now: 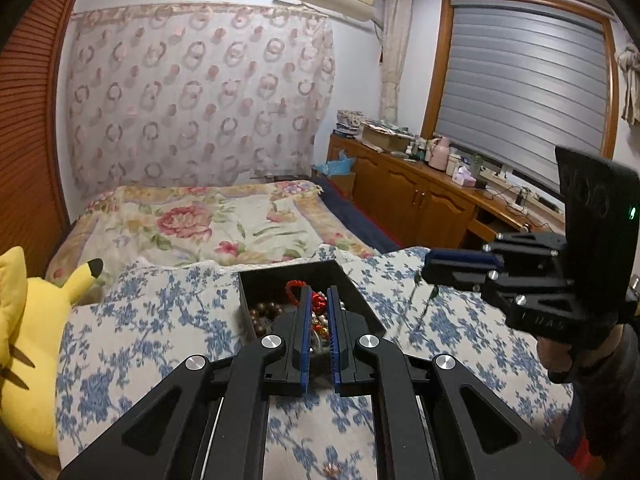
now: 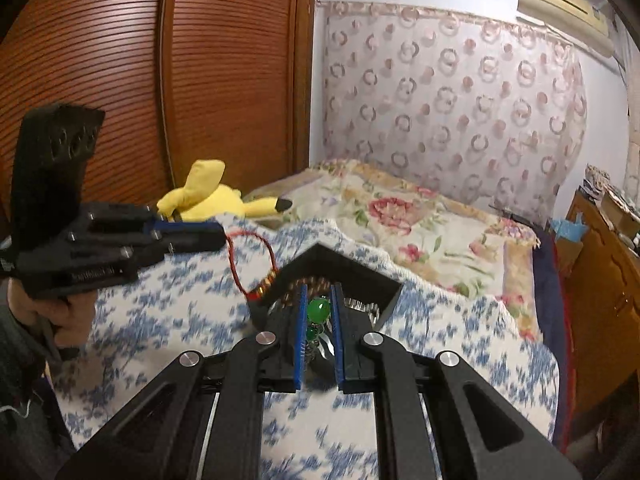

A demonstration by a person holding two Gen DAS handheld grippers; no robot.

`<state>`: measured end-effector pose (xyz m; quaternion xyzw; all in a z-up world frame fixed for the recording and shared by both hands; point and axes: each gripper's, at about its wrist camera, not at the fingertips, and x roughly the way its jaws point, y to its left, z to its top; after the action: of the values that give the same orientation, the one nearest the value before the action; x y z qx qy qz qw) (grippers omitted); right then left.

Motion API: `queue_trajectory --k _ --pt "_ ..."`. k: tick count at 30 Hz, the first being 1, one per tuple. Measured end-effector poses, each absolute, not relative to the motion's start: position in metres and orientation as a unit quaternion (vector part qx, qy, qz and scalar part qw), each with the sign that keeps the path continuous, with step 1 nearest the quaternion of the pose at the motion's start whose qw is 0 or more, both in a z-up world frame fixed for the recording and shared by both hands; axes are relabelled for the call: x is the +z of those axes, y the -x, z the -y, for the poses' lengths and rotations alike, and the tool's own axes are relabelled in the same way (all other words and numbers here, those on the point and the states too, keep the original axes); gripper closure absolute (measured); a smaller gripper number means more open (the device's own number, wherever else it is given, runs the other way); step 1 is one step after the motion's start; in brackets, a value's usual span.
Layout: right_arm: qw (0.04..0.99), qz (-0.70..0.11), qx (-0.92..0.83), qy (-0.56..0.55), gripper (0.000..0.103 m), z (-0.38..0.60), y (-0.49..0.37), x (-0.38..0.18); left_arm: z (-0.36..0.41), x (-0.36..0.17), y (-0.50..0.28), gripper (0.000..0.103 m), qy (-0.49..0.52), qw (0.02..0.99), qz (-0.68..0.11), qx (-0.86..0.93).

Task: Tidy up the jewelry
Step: 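Carry the red bracelet into the box with the left tool while the right drops the jade ring in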

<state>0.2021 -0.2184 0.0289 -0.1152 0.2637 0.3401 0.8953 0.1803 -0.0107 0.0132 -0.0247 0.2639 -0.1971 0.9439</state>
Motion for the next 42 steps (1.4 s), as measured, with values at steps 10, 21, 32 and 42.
queue_trajectory --k 10,21,32,42 --pt "0.892 -0.272 0.340 0.118 0.090 0.201 -0.271 0.016 0.013 -0.008 -0.235 0.096 0.021 0.937 -0.298 -0.181" --pt "0.884 -0.309 0.329 0.120 0.090 0.195 -0.320 -0.021 0.014 -0.029 -0.279 0.096 0.018 0.929 -0.327 -0.173" --pt "0.885 -0.317 0.327 0.095 0.072 0.206 -0.322 -0.028 0.020 -0.037 -0.289 0.096 0.011 0.926 -0.338 -0.168" --pt "0.891 -0.312 0.316 0.092 0.072 0.221 -0.291 -0.020 0.016 -0.030 -0.270 0.058 0.014 0.930 -0.331 -0.157"
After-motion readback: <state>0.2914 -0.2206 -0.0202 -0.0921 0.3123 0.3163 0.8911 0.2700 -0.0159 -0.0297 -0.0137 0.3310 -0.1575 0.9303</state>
